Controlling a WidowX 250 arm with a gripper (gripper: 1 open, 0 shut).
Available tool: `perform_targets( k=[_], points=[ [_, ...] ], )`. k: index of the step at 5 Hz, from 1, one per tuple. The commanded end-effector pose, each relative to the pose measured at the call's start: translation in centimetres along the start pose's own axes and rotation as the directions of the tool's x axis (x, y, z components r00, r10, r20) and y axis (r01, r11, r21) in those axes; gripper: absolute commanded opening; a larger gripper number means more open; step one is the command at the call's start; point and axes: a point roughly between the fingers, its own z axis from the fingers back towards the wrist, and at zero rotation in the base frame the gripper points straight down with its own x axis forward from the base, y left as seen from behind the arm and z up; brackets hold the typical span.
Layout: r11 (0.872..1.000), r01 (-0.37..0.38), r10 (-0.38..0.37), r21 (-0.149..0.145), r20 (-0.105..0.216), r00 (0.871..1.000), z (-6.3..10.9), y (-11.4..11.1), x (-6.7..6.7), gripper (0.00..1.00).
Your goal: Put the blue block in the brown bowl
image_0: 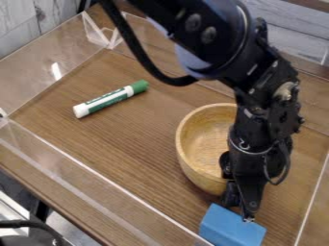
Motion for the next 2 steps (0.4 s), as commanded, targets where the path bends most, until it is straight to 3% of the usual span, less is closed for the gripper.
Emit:
perform_targets(
  k=[1,2],
  points=[
    [1.0,0.004,-0.004,0.004,0.009,1.0,0.66,-0.07,-0.05,0.0],
    [1.0,0.006,-0.006,0.006,0.008,1.0,0.79,-0.02,-0.07,0.0]
  ],
)
